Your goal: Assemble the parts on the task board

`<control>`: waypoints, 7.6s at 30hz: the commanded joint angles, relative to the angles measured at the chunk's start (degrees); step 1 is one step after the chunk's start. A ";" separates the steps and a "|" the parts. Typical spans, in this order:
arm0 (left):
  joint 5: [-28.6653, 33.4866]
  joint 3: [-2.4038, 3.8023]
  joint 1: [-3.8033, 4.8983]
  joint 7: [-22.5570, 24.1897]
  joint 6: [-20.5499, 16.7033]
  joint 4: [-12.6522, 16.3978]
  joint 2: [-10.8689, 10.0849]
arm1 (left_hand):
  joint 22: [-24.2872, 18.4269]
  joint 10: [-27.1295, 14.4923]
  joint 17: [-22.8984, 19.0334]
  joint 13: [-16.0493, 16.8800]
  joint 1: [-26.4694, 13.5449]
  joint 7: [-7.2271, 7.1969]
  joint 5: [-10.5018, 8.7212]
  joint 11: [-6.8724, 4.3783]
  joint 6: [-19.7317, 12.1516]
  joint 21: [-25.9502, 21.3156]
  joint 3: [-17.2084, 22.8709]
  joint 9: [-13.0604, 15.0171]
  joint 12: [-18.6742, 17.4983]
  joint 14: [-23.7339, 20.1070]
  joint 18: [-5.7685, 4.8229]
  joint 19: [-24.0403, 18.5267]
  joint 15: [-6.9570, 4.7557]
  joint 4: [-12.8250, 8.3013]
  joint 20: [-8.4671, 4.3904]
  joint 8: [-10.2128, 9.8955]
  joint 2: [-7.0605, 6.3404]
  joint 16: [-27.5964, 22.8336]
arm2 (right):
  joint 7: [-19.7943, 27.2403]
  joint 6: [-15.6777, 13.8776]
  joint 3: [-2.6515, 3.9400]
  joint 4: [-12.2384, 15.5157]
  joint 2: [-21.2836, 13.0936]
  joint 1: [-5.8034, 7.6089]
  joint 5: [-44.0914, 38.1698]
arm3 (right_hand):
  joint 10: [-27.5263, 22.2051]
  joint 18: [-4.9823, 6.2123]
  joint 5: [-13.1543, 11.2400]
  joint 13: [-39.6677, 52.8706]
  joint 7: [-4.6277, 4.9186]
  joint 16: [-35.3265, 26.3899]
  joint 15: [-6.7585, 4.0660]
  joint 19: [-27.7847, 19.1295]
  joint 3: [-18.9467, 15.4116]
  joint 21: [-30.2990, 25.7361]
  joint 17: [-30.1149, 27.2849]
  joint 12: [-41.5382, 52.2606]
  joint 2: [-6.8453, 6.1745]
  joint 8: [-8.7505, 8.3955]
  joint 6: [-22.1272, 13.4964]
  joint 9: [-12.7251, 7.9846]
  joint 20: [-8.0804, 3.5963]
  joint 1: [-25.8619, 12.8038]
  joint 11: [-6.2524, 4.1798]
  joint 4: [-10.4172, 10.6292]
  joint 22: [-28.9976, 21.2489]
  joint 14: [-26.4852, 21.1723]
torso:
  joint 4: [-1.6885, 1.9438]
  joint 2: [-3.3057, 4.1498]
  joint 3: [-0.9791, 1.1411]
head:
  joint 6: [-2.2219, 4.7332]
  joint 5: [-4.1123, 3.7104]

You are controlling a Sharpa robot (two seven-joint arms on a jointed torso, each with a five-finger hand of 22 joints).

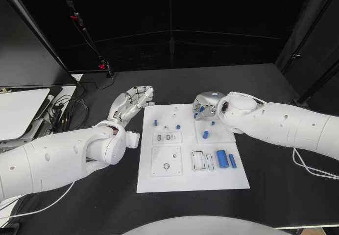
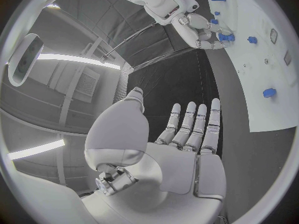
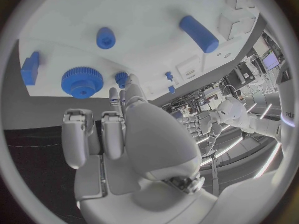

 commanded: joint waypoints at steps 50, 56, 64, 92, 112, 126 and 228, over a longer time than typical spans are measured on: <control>-0.38 0.05 0.07 16.64 0.81 -0.03 -0.28 | -0.10 0.26 -0.05 -0.04 -0.11 8.28 0.51 -0.01 0.35 0.40 0.38 -0.11 -0.09 -0.07 1.01 -0.59 0.25 0.08 -0.09 0.16 1.00 -0.40 | 0.40 -18.50 1.34 2.02 0.45 -0.94 1.07 | 14.01 -0.40 -0.19 -0.15 0.27 0.65 1.65 3.73 5.75 -0.12 10.79 -6.71 1.67 -1.38 9.74 0.38 1.49 6.73 -0.52 0.96 11.98 5.35 | -0.02 -0.07 -0.08 | 1.30 1.37; -0.38 0.05 0.07 16.57 0.93 -0.24 -0.06 | -0.11 0.24 -0.05 -0.04 -0.06 8.28 0.58 -0.01 0.33 0.40 0.40 -0.12 -0.10 -0.08 1.00 -0.62 0.25 0.07 -0.09 0.15 1.09 -0.41 | 2.24 -16.79 1.74 -0.07 2.64 -0.90 4.19 | 14.13 -0.40 -0.17 -0.15 0.39 0.68 1.76 3.72 5.98 -0.13 10.90 -7.45 1.53 -1.75 9.76 0.31 1.59 6.83 -0.37 1.22 11.96 5.37 | 0.10 0.00 -0.04 | 1.19 1.94; -0.38 0.05 0.07 16.54 0.91 -0.27 -0.07 | -0.11 0.24 -0.05 -0.04 -0.06 8.28 0.58 -0.01 0.33 0.40 0.40 -0.12 -0.10 -0.08 1.00 -0.62 0.25 0.07 -0.09 0.15 1.09 -0.41 | 3.13 -13.96 1.85 -3.59 6.28 -0.86 5.09 | 14.20 -0.40 -0.17 -0.15 0.42 0.70 1.84 3.71 6.22 -0.14 10.99 -8.04 1.42 -2.05 9.78 0.26 1.67 7.03 -0.30 1.37 11.97 5.38 | 0.21 0.26 0.09 | 1.02 2.92; -0.38 0.05 0.03 16.21 1.65 -1.36 0.51 | -0.14 0.14 -0.04 -0.05 0.08 8.29 0.87 0.01 0.21 0.42 0.43 -0.16 -0.13 -0.13 0.97 -0.71 0.27 0.05 -0.09 0.10 1.44 -0.42 | 2.95 -10.45 1.86 -10.40 11.42 -0.89 4.13 | 14.22 -0.39 -0.18 -0.14 0.65 0.72 2.08 3.70 6.80 -0.14 11.08 -9.60 1.03 -2.97 9.64 0.18 1.91 7.24 -0.02 1.98 11.98 5.39 | 1.08 1.36 0.25 | 0.45 3.14; -0.37 0.05 0.04 16.00 1.43 -1.28 0.25 | -0.15 0.09 -0.04 -0.05 0.13 8.30 0.96 0.01 0.15 0.43 0.41 -0.18 -0.15 -0.16 0.96 -0.76 0.28 0.04 -0.09 0.08 1.56 -0.42 | 2.21 -8.96 1.86 -11.63 12.62 -0.91 4.19 | 14.20 -0.36 -0.18 -0.13 0.74 0.69 2.17 3.60 6.91 -0.21 10.91 -10.11 0.89 -3.32 9.53 0.16 2.00 7.07 0.09 2.38 11.86 5.35 | 1.00 1.25 0.14 | -0.02 3.46; -0.37 0.06 0.04 15.75 1.45 -1.29 0.13 | -0.15 0.09 -0.04 -0.05 0.13 8.30 0.96 0.01 0.15 0.43 0.41 -0.18 -0.15 -0.16 0.96 -0.76 0.28 0.04 -0.09 0.08 1.56 -0.42 | -0.12 -6.48 1.85 -12.32 13.17 -0.93 3.81 | 14.03 -0.31 -0.17 -0.13 0.89 0.65 2.30 3.46 7.20 -0.31 10.78 -10.81 0.68 -3.88 9.20 0.11 2.12 7.15 0.25 2.70 11.69 5.32 | 0.94 1.19 0.16 | -0.22 3.39; -0.37 0.05 -0.13 14.82 1.84 -2.34 0.01 | -0.20 0.23 0.02 0.01 0.64 8.30 1.27 0.00 0.03 0.52 0.32 -0.20 0.00 0.12 0.92 -0.92 0.27 0.01 -0.09 0.08 2.06 -0.25 | 1.43 -3.65 1.66 -1.39 -7.16 0.34 16.40 | 36.54 -1.30 17.68 86.45 4.05 1.65 5.61 6.06 13.49 1.49 15.09 74.54 -14.02 30.91 -25.98 15.84 5.41 -14.88 2.74 6.38 15.08 6.16 | 0.74 1.03 0.00 | 0.40 -0.81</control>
